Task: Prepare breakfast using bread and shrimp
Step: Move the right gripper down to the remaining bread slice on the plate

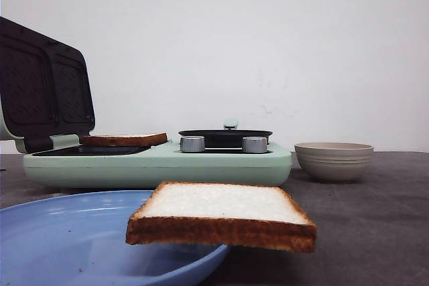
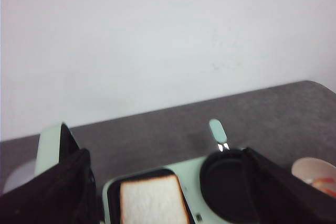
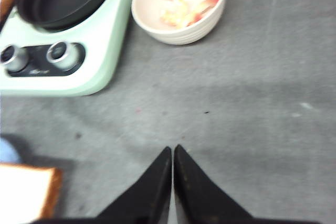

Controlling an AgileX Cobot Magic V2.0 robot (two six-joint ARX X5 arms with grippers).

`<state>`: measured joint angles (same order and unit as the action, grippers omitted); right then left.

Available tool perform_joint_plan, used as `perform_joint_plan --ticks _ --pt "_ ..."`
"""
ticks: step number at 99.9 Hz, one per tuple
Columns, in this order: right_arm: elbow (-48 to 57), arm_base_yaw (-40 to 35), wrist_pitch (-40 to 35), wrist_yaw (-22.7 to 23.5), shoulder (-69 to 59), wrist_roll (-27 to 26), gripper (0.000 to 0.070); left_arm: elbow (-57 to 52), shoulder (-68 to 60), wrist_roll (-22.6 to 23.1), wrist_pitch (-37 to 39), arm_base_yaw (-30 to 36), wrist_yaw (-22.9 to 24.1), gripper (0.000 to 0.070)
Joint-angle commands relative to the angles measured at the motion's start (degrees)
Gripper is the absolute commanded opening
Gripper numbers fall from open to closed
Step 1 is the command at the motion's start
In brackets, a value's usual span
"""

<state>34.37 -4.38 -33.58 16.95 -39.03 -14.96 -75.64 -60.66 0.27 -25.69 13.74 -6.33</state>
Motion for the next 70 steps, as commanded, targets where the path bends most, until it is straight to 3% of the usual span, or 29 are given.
perform_joint_plan --ticks 1,27,39,57,70 --pt "0.92 -0.11 0.22 1.38 -0.17 0.35 0.0001 3.3 3.32 -1.7 0.79 0.04 -0.15 0.0511" --pt "0.9 -0.81 -2.34 5.14 -0.22 -0.74 0.0022 24.96 22.47 -6.64 4.39 0.04 0.26 0.0511" --pt "0.76 -2.12 -3.32 6.67 -0.24 -2.67 0.0122 32.44 30.27 -9.05 3.76 0.04 0.52 0.0511" --pt "-1.99 -6.54 -1.07 8.59 -0.39 -7.48 0.0142 38.97 38.4 -13.29 0.46 0.04 1.01 0.0511" --pt "-6.23 -11.06 1.86 8.79 -1.18 -12.11 0.0147 40.44 41.31 -13.38 -4.17 0.04 1.36 0.0511"
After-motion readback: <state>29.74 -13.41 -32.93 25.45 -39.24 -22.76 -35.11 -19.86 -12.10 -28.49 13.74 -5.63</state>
